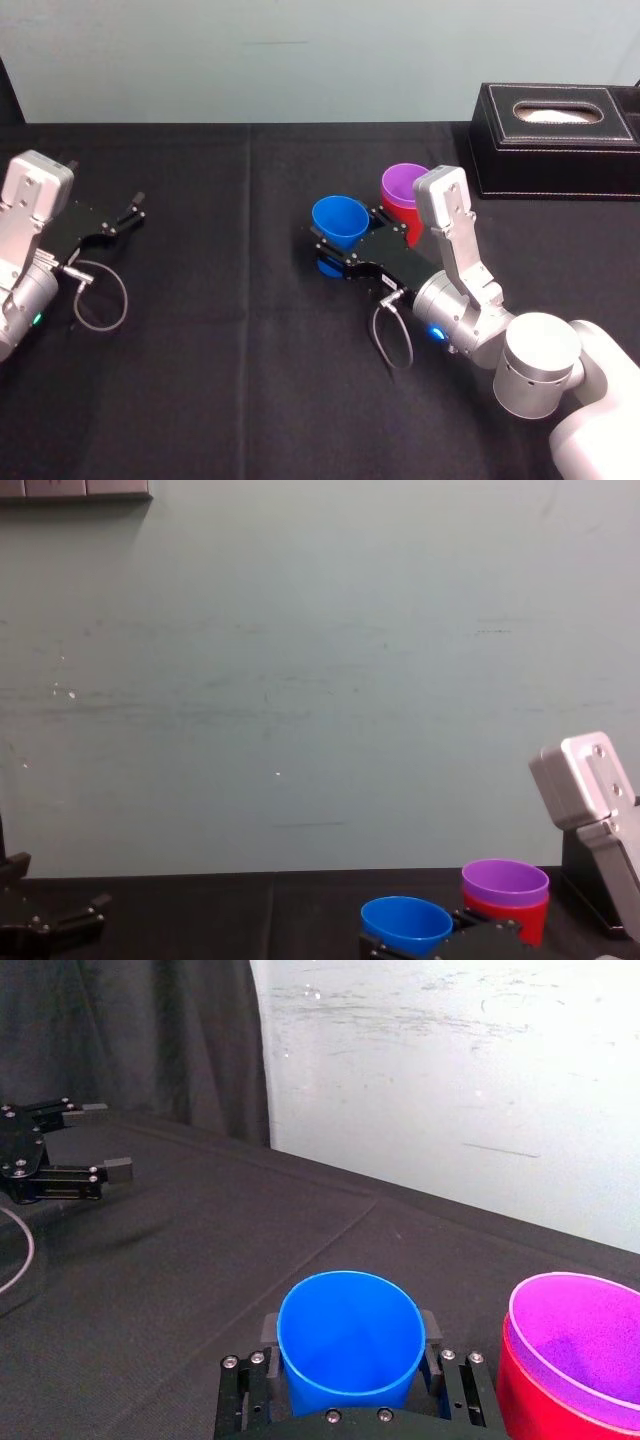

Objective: Stack the three plastic cups sequentially using one hand.

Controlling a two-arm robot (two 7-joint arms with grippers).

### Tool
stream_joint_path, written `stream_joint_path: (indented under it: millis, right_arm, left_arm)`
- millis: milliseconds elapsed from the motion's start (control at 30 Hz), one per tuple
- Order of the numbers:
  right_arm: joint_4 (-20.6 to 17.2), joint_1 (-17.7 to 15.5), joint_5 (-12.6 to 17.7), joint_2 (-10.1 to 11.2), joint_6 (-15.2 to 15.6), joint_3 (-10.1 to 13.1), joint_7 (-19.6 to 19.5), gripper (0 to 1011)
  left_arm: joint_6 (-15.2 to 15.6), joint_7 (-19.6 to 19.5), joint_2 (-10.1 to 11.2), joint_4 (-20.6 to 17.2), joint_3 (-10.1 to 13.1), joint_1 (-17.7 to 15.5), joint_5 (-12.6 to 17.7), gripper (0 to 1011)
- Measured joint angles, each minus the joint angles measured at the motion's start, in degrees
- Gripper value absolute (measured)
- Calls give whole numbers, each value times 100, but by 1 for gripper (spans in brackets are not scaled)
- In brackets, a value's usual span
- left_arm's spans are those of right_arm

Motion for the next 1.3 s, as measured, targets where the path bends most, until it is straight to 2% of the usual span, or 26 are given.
stream_joint_path:
  millis: [467, 600, 833, 1033, 1300]
  right_arm:
    - [-47, -11, -16, 13, -18, -9, 0, 732]
    - [-268, -60, -60, 84, -52, -28, 22, 729]
    - [-764, -153, -103, 216, 106, -31, 23, 729]
    - [-1180, -181, -65, 341, 375, 27, 38, 729]
    - [-1696, -100, 209, 592, 851, 143, 212, 729]
  left_arm:
    - [0, 0, 0, 0, 0, 0, 0, 1005]
    - [0, 0, 0, 0, 0, 0, 0, 1005]
    - [0, 0, 0, 0, 0, 0, 0, 1005]
    - [0, 0, 0, 0, 0, 0, 0, 1005]
    - [0, 0, 0, 0, 0, 0, 0, 1004]
